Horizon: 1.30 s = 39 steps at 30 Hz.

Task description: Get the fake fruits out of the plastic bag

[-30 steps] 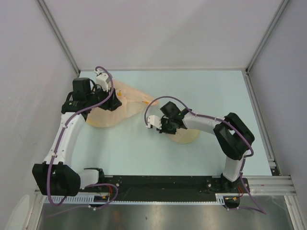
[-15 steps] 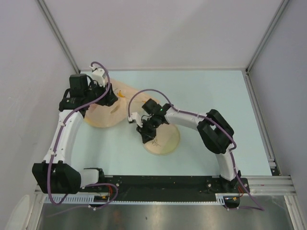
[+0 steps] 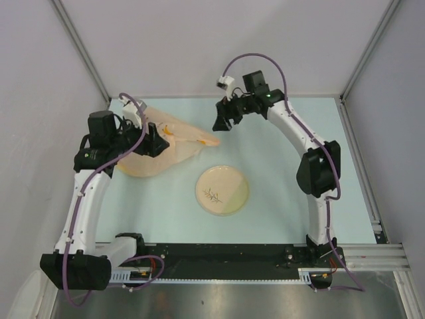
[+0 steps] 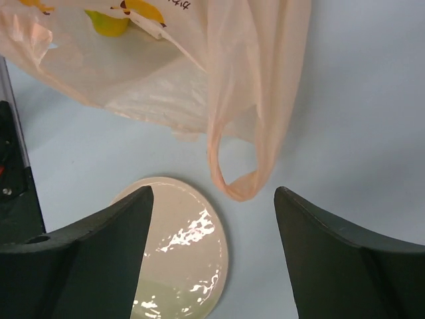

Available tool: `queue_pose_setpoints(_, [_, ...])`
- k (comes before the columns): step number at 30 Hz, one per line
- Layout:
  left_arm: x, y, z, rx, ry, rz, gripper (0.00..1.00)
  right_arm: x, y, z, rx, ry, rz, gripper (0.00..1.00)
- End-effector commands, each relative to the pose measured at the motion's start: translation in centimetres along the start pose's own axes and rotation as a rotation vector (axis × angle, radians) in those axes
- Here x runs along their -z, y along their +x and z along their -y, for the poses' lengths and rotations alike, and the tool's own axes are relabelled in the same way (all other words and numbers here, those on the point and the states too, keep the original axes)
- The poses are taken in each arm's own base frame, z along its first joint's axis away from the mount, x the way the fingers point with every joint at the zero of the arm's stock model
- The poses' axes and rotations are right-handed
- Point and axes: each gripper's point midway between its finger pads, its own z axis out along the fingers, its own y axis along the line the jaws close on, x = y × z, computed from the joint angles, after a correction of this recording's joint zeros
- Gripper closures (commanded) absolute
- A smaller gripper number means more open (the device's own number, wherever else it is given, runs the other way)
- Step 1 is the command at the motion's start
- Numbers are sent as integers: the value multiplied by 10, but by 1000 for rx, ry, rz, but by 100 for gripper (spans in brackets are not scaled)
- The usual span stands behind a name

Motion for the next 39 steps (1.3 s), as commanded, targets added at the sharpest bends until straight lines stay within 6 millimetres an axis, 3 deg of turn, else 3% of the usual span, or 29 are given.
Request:
queue_pose_setpoints(1, [1, 5, 22, 63, 122, -3, 20, -53, 18, 5, 40, 35, -84, 19])
queue_pose_setpoints(10, [-46, 7, 0, 207, 78, -28, 16, -76, 14, 20, 105, 65, -67, 13])
queue_pose_setpoints(14, [-68, 7, -12, 265, 46, -50, 23, -93, 22, 32, 126, 110, -77, 13])
queue_pose_setpoints(16, [-76, 0, -17, 271, 38, -45, 30, -109, 30, 42, 134, 123, -77, 15])
queue_pose_setpoints(17, [-85, 3, -22, 283, 36, -67, 32, -113, 19, 40, 148, 117, -51, 16])
queue_pose_setpoints(18, [-87, -7, -22, 276, 41, -58, 34, -124, 27, 45, 134, 106, -65, 16])
queue_pose_setpoints(21, [-96, -16, -27, 280, 48, -72, 43, -130, 16, 29, 139, 48, -43, 16])
queue_pose_setpoints(22, [-98, -18, -26, 276, 58, -72, 56, -128, 9, 22, 156, 40, -30, 15])
queue_pose_setpoints(24, [-101, -19, -24, 270, 70, -74, 68, -132, 15, 17, 177, 47, -47, 15])
queue_pose_setpoints(25, [-101, -20, -23, 268, 74, -74, 79, -135, 21, 19, 171, 52, -63, 14])
queue_pose_setpoints(27, [-102, -19, -20, 270, 82, -78, 85, -138, 30, 29, 152, 93, -81, 15])
queue_pose_setpoints(29, [-102, -17, -20, 285, 66, -86, 75, -138, 42, 39, 113, 119, -103, 15])
queue_pose_setpoints(30, [-100, -19, -19, 288, 64, -82, 66, -137, 42, 39, 87, 111, -102, 15])
queue_pose_setpoints(31, [-97, -20, -18, 289, 60, -80, 51, -132, 41, 41, 69, 106, -96, 15])
queue_pose_setpoints(36, [-76, -19, -6, 277, 71, -83, 35, -111, 18, 18, 56, 10, -33, 15])
queue_pose_setpoints(39, [-69, -17, 6, 239, 126, -74, 20, -111, 16, 4, 47, -56, -30, 15])
